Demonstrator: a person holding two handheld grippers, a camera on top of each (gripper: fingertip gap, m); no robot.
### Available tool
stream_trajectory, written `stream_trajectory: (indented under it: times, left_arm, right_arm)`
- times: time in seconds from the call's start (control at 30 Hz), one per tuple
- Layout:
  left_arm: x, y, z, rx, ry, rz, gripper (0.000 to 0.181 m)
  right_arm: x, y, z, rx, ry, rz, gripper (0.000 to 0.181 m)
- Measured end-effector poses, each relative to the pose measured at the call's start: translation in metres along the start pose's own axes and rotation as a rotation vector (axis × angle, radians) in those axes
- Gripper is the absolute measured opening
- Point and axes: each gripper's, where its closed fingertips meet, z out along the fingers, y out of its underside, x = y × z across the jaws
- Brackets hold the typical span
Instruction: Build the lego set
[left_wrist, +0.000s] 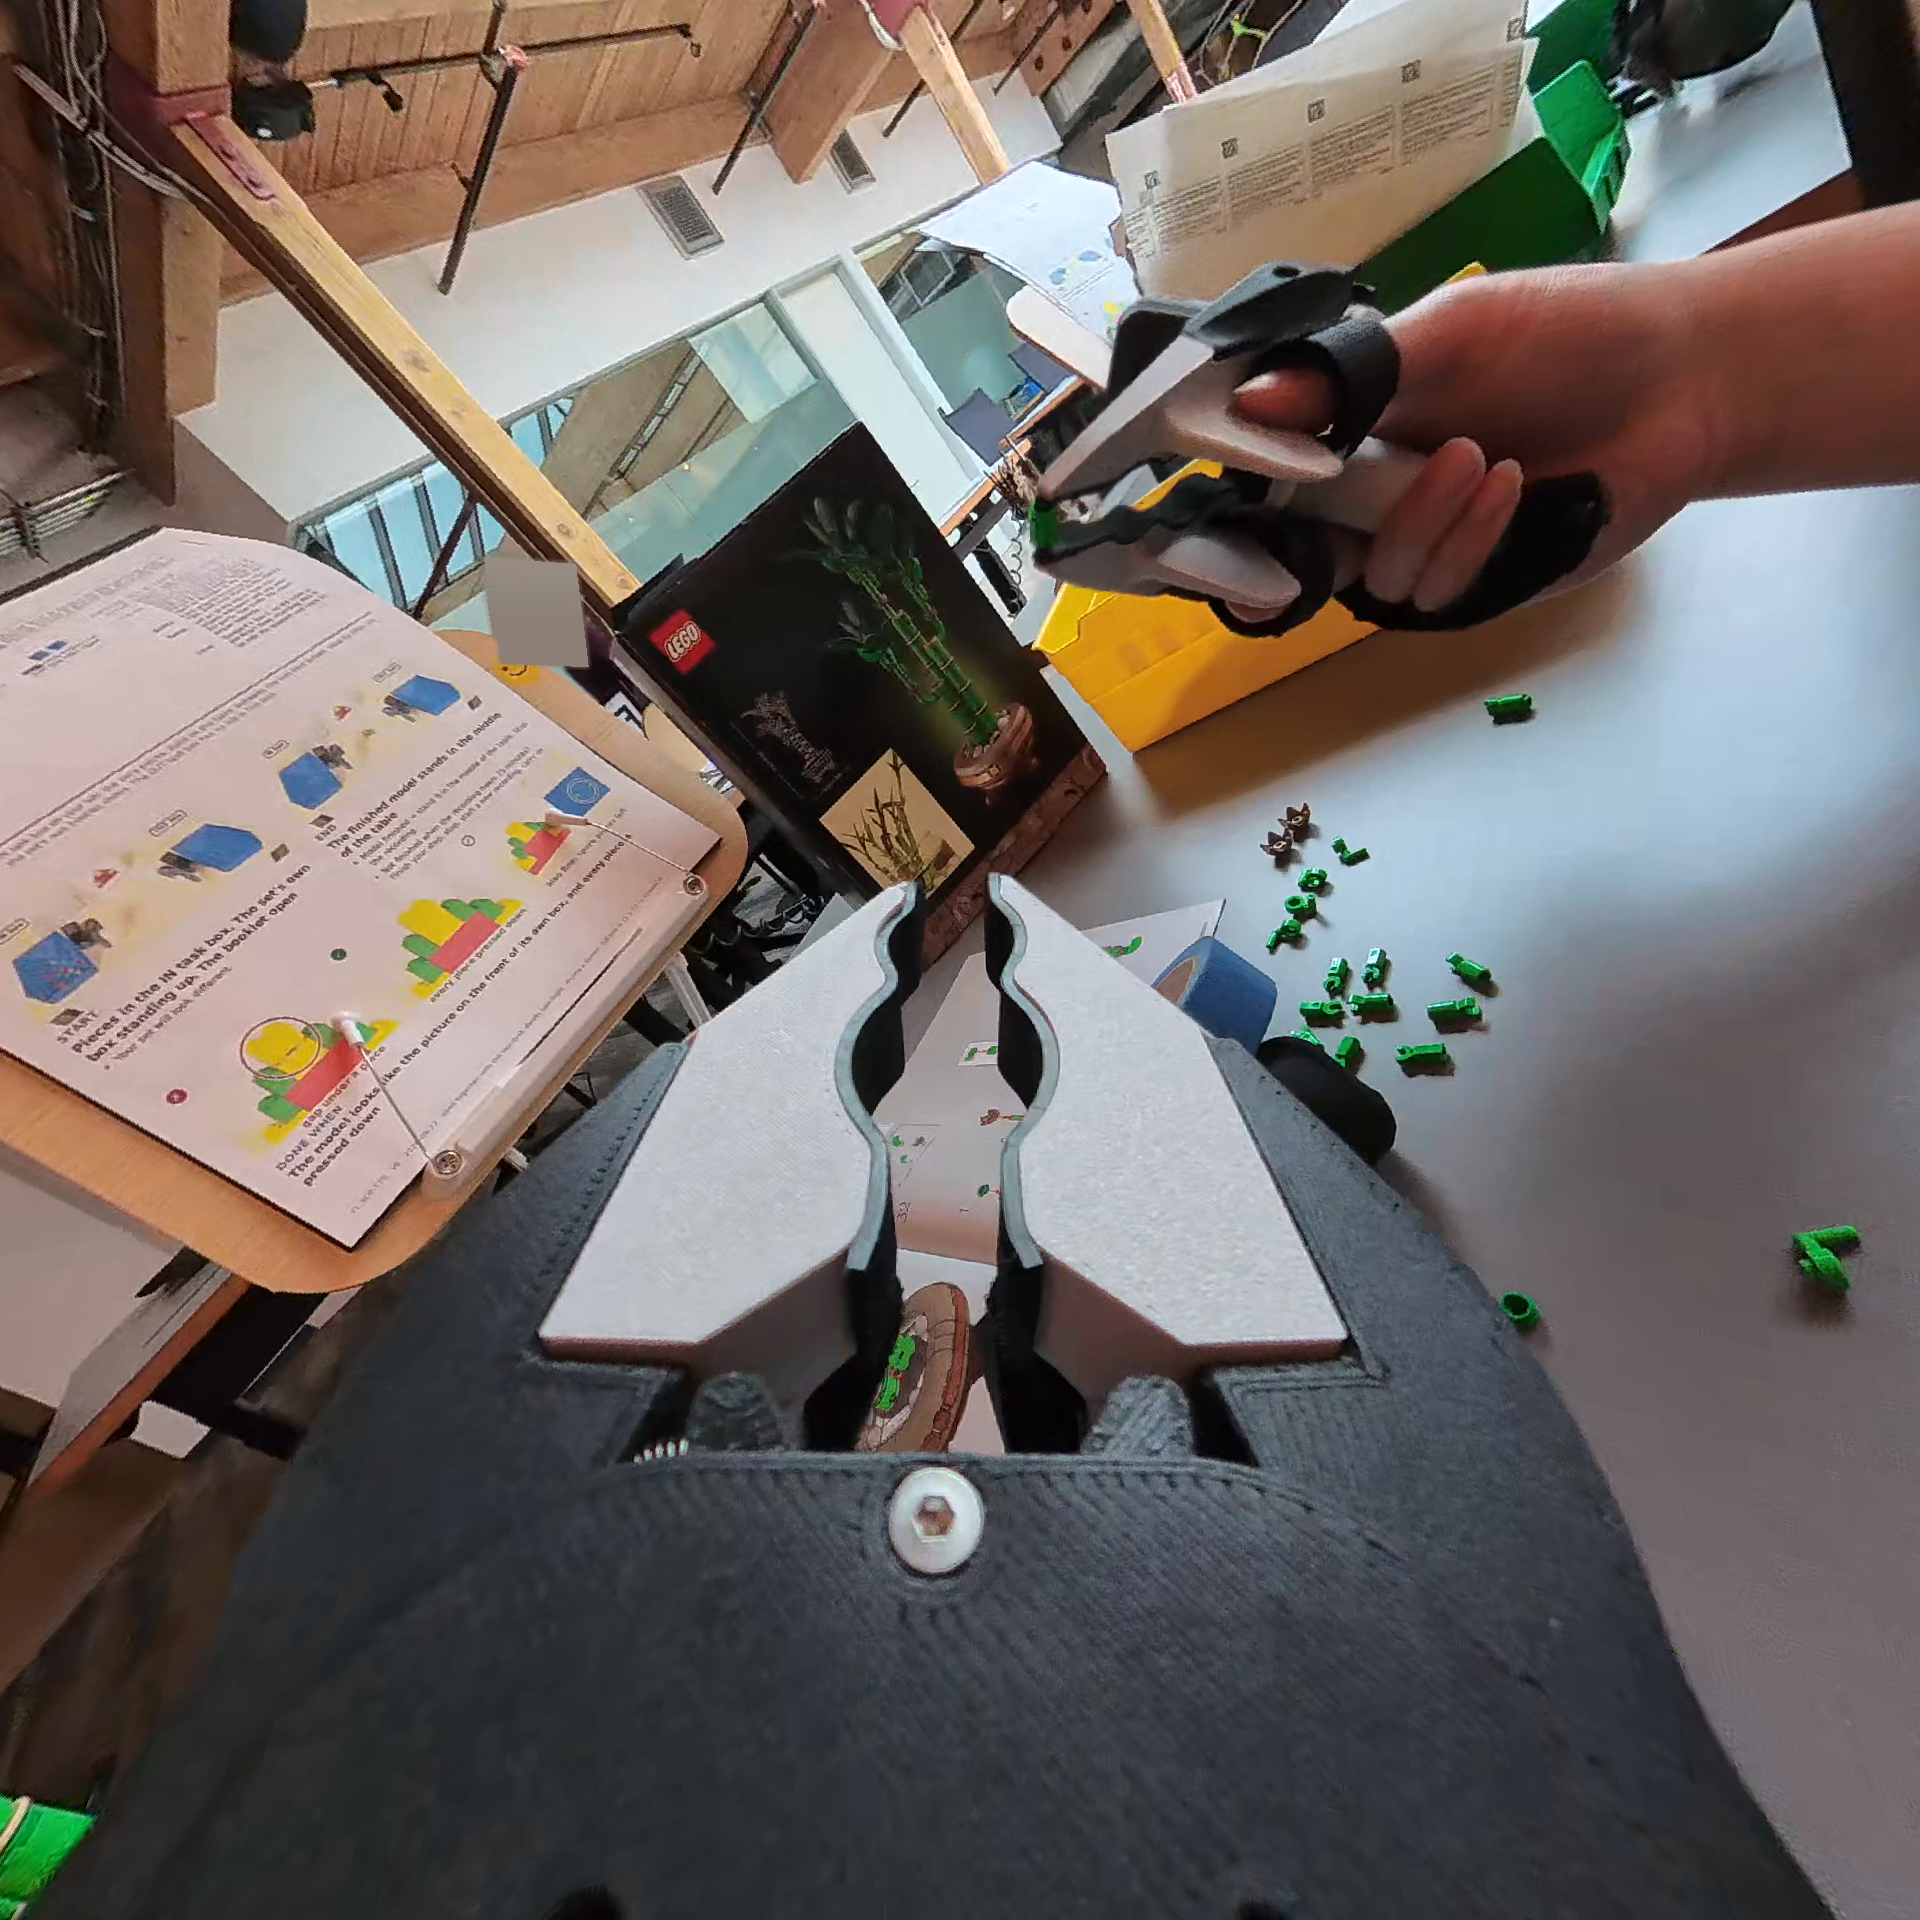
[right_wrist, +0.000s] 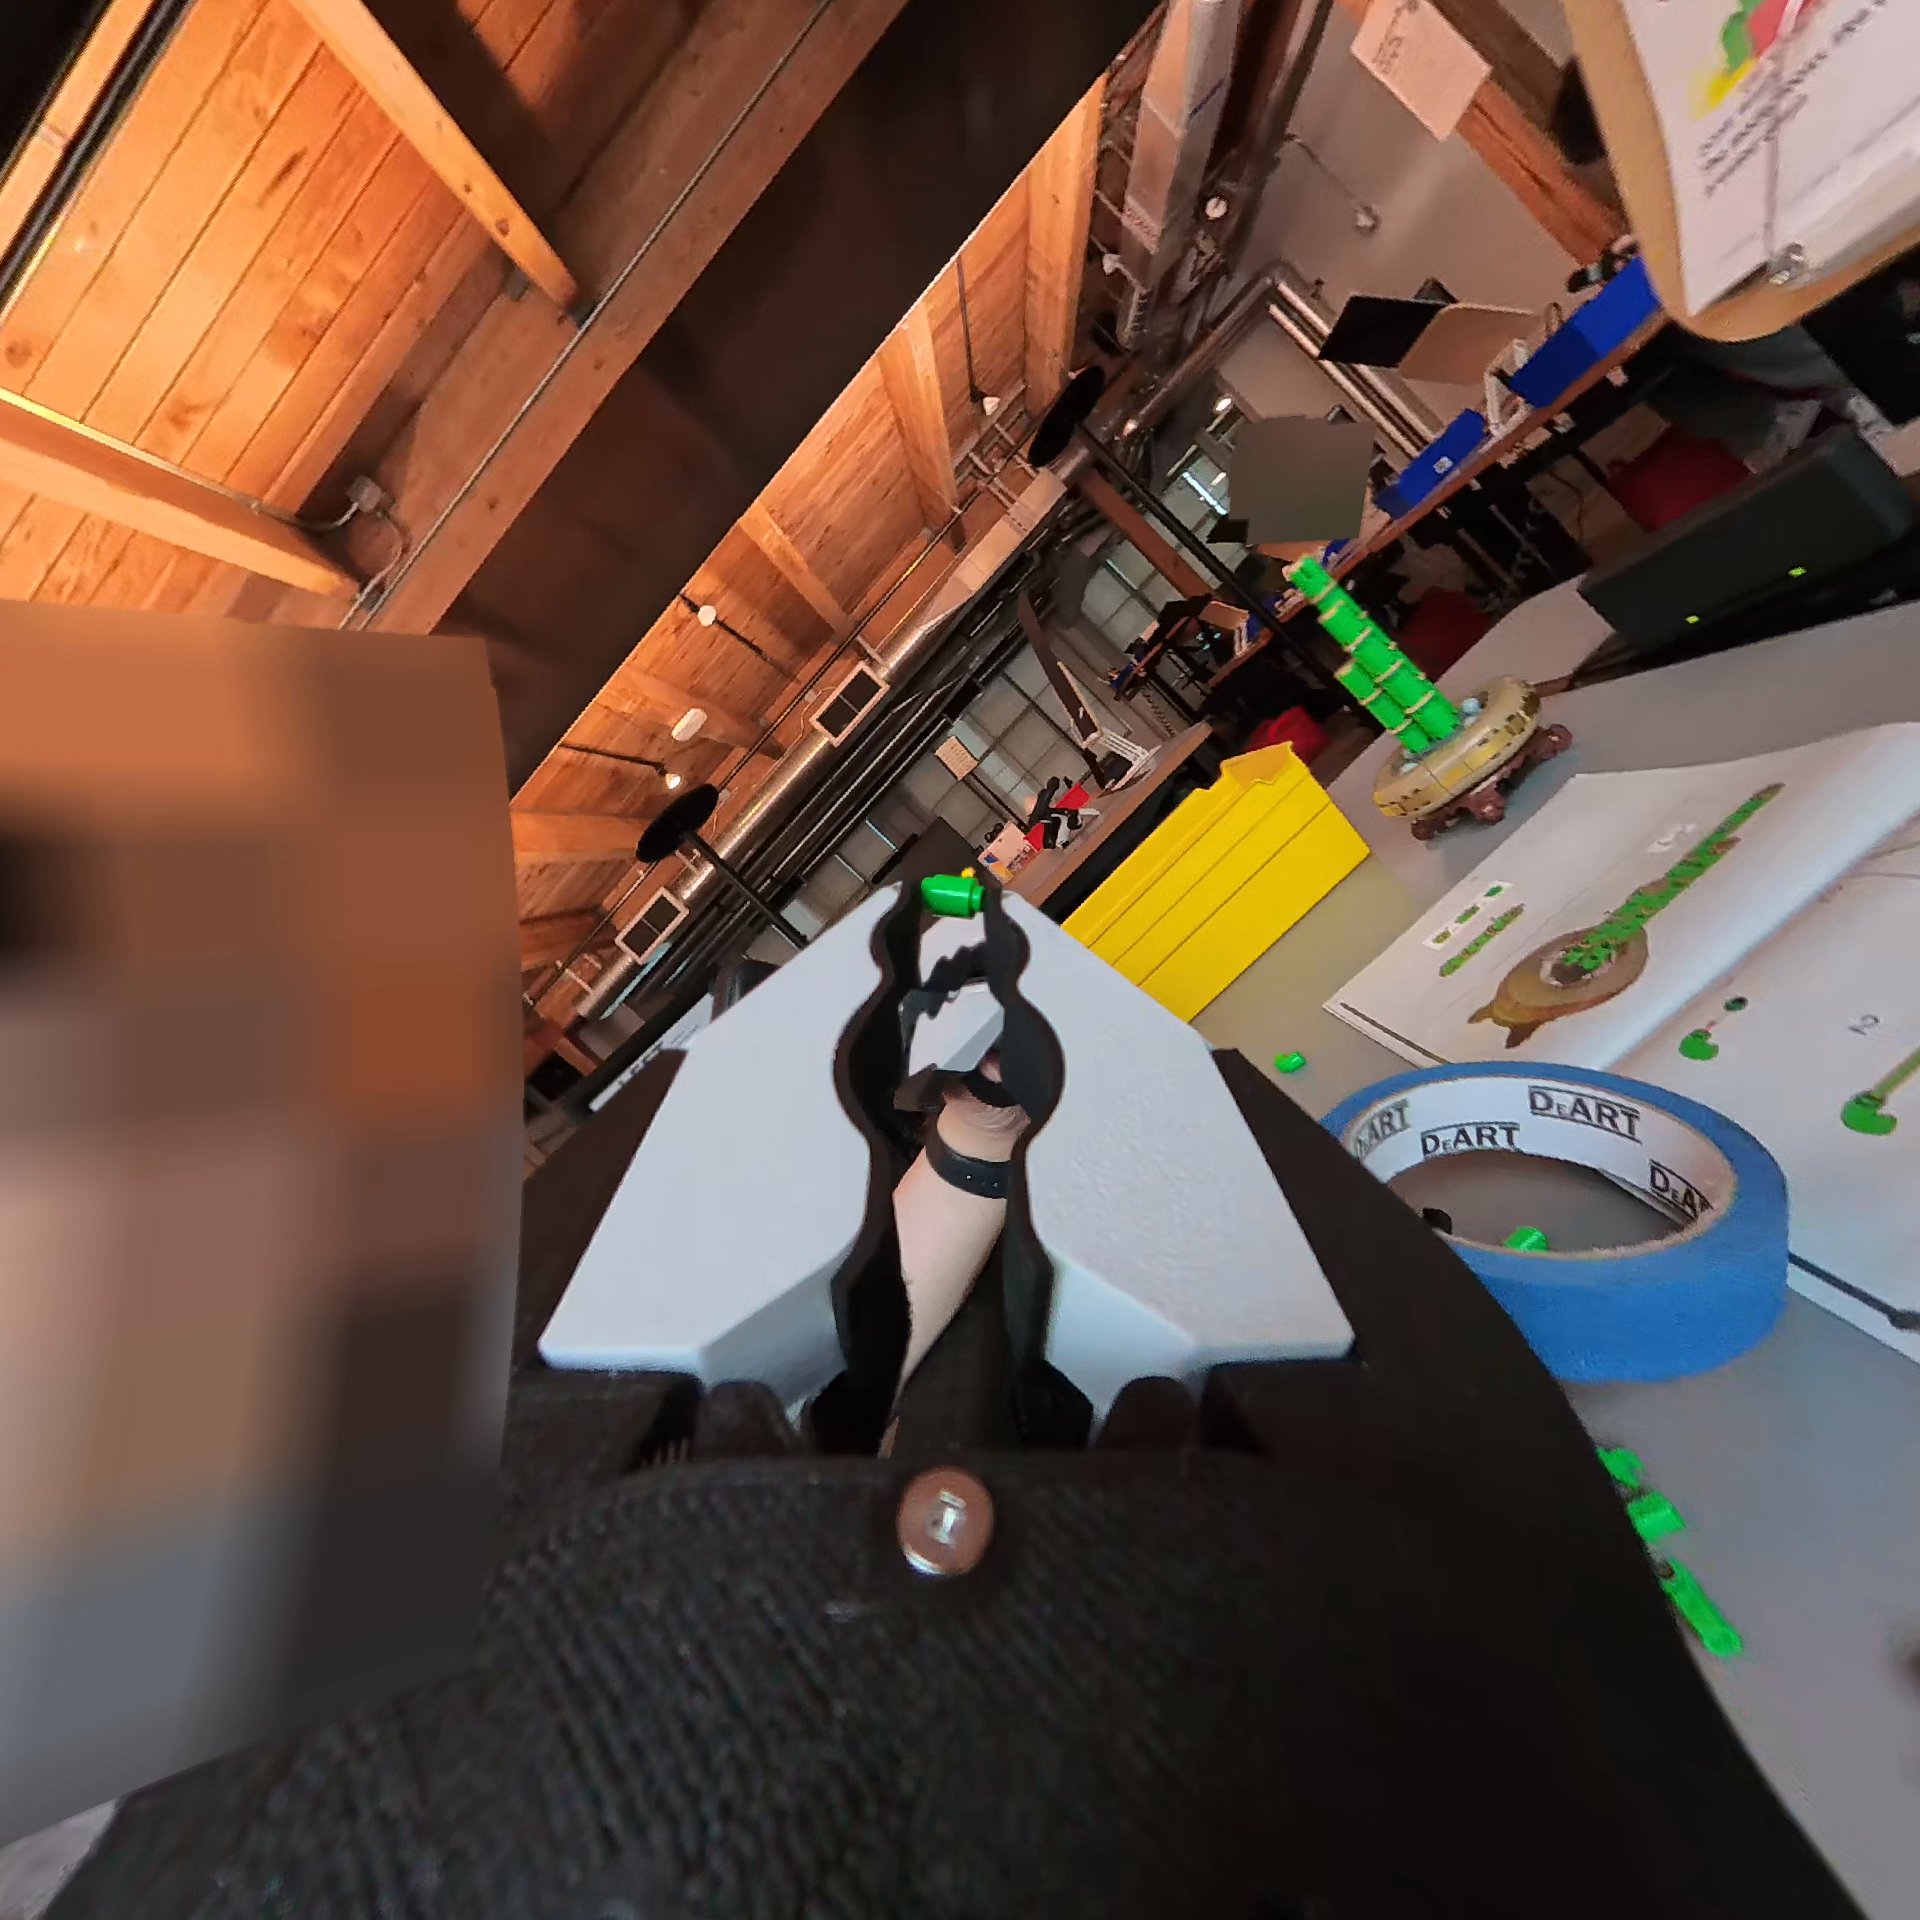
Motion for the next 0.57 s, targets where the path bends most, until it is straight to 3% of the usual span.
stream_trajectory:
  times: [0.03,0.33,0.57]
  left_arm:
    - [0.000,0.000,0.000,-0.002,-0.003,0.005,0.008]
    - [0.002,0.001,0.003,0.003,0.017,-0.067,0.011]
    - [0.015,-0.011,0.010,0.094,0.140,-0.358,0.019]
  right_arm:
    - [0.005,0.000,-0.002,0.002,0.021,0.022,0.009]
    - [0.028,0.001,-0.009,0.016,0.099,0.144,0.009]
    - [0.029,0.013,-0.001,-0.019,0.053,0.249,0.009]
